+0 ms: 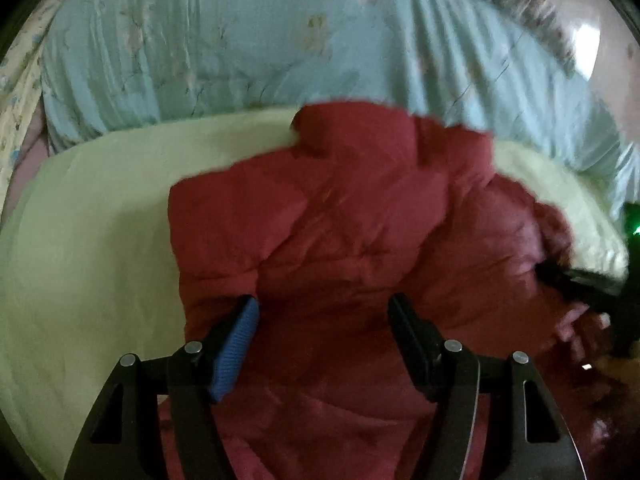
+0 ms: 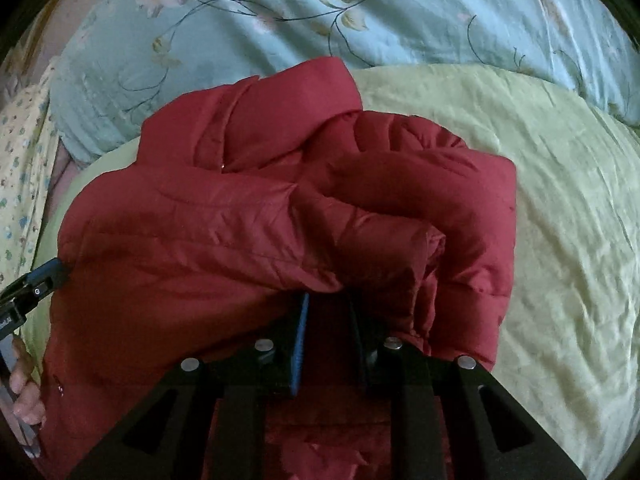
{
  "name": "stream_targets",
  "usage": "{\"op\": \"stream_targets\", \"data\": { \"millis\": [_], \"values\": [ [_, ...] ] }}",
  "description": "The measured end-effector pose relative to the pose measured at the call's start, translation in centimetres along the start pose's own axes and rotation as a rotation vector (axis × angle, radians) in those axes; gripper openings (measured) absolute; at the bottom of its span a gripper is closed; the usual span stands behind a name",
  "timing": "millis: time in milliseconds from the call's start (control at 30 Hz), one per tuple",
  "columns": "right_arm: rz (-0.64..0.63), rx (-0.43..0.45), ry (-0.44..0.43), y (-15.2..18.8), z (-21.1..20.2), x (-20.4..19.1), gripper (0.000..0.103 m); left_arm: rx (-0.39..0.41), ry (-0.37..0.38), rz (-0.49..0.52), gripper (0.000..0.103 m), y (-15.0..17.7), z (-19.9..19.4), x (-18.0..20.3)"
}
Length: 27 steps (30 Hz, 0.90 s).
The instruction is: Fold large clothes
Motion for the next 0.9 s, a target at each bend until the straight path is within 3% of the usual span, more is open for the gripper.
{"op": "stream_targets", "data": {
  "millis": [67, 333, 533, 767, 900],
  "values": [
    [-0.007, 0.003, 0.004, 0.2, -0.1, -0.1, 0.019, -0.038, 0.010, -0.014, 0.070, 0.8, 1.6, -0.4],
    [0.018, 0.055, 0.006, -0.5, -2.2, -0.4, 0.021, -0.044, 0.005, -0.025, 0.070, 0.8, 2.8, -0.7],
    [0.022, 0.009, 0.017, 0.6, 0.1, 0.8, 0.016, -0.028, -0.009, -0.005, 0.072, 1.3, 3.3, -0.6],
    [0.042, 0.006, 0.013, 0.6, 0.0, 0.8, 0.017, -0.041, -0.021, -0.002, 0.073, 1.2, 2.5, -0.6],
    [0.092, 0.014, -0.017, 0.5, -2.0, 0.6, 0.021, -0.030, -0.036, -0.017, 0.072, 0.9, 0.4, -1.1]
  ]
}}
Point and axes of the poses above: each gripper's, at about its wrist camera, not at the fingertips, and z roughly the way its jaws point, x to its right, y to its underside, the point moved 8 cm from there along z, roughly the way its jaws point, and after that the axes turned 5 degrees about x, right-handed, at the moved point
